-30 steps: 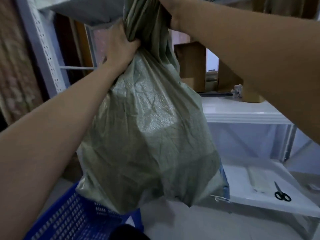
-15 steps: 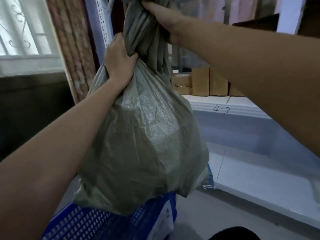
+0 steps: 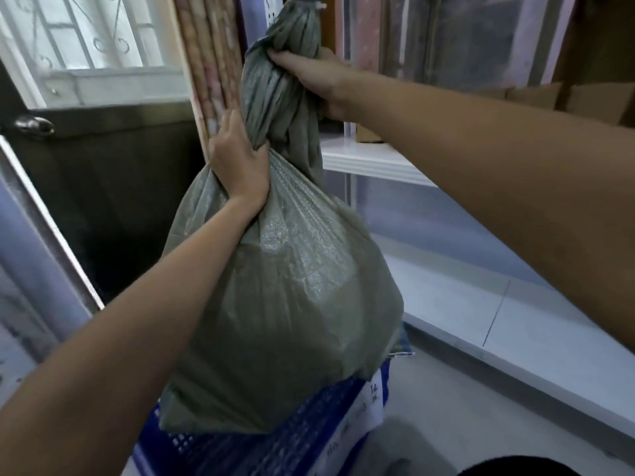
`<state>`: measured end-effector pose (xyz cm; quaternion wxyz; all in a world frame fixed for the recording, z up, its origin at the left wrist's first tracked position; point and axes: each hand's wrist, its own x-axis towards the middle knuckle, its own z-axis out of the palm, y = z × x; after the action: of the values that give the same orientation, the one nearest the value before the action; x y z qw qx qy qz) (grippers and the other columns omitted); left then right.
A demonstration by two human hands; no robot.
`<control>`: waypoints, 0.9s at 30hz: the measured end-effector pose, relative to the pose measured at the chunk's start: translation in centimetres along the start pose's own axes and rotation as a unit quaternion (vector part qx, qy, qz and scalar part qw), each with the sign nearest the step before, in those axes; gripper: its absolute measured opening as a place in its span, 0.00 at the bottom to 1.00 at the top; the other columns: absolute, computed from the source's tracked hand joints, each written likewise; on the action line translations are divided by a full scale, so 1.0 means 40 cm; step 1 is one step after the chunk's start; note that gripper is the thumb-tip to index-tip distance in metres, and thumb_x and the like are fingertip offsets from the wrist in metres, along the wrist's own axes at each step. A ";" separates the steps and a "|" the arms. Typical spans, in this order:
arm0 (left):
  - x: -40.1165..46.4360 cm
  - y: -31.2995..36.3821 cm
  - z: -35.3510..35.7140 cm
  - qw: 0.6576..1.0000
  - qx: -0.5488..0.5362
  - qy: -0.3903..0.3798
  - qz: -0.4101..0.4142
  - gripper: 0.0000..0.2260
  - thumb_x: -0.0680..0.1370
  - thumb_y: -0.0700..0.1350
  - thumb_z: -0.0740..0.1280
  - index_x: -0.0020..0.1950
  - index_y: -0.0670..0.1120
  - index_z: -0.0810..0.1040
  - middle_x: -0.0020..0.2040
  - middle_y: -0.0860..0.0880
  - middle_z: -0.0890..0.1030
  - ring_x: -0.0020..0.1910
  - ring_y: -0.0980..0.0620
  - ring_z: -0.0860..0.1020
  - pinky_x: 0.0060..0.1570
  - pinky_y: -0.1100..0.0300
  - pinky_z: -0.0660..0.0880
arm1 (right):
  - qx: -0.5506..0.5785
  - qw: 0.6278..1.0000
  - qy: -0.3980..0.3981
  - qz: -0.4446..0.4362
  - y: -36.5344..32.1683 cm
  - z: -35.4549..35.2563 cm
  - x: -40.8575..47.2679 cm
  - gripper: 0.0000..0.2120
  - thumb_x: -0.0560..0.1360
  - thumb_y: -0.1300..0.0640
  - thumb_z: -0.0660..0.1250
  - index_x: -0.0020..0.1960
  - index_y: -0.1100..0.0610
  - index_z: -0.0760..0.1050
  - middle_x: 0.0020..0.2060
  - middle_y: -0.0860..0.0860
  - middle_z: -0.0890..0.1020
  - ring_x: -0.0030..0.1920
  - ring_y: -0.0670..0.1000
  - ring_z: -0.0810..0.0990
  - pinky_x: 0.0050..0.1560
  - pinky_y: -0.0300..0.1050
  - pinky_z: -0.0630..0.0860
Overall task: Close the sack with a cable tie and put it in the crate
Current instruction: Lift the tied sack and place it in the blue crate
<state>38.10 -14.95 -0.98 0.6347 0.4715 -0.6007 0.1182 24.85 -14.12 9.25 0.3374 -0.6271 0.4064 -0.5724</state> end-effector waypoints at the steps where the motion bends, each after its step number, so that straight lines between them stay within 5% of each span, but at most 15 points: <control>1: -0.003 -0.017 -0.001 1.000 0.004 0.005 -0.003 0.14 0.67 0.40 0.67 0.51 0.37 0.74 0.53 0.40 0.80 0.48 0.39 0.78 0.47 0.51 0.72 | 0.001 1.000 -0.014 0.003 0.007 0.015 0.001 0.22 0.73 0.52 0.72 0.63 0.61 0.74 0.56 0.56 0.82 0.53 0.52 0.83 0.53 0.46 0.81; 10: -0.018 -0.114 -0.006 0.998 0.053 0.021 -0.027 0.11 0.68 0.39 0.65 0.48 0.38 0.73 0.54 0.41 0.79 0.43 0.40 0.75 0.43 0.56 0.66 | 0.033 0.997 -0.063 0.019 0.075 0.105 0.036 0.19 0.76 0.54 0.69 0.63 0.62 0.74 0.51 0.54 0.83 0.49 0.50 0.83 0.39 0.39 0.81; 19: -0.146 -0.228 0.020 0.995 0.067 -0.037 -0.063 0.11 0.69 0.40 0.69 0.48 0.40 0.72 0.51 0.43 0.78 0.42 0.43 0.75 0.47 0.53 0.69 | 0.039 0.991 -0.093 0.089 0.222 0.159 0.021 0.17 0.76 0.57 0.68 0.63 0.62 0.74 0.48 0.52 0.82 0.48 0.48 0.82 0.44 0.37 0.79; 27: -0.291 -0.302 0.027 0.986 0.089 -0.100 -0.100 0.11 0.71 0.42 0.69 0.51 0.41 0.72 0.51 0.43 0.78 0.42 0.42 0.75 0.48 0.51 0.71 | -0.015 0.987 -0.095 0.129 0.351 0.203 -0.035 0.19 0.76 0.56 0.69 0.64 0.63 0.74 0.60 0.59 0.80 0.59 0.55 0.79 0.65 0.50 0.74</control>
<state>43.15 -17.28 -16.84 0.5352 0.5935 -0.5982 0.0593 31.14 -19.41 -4.80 0.4357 -0.6260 0.4585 -0.4562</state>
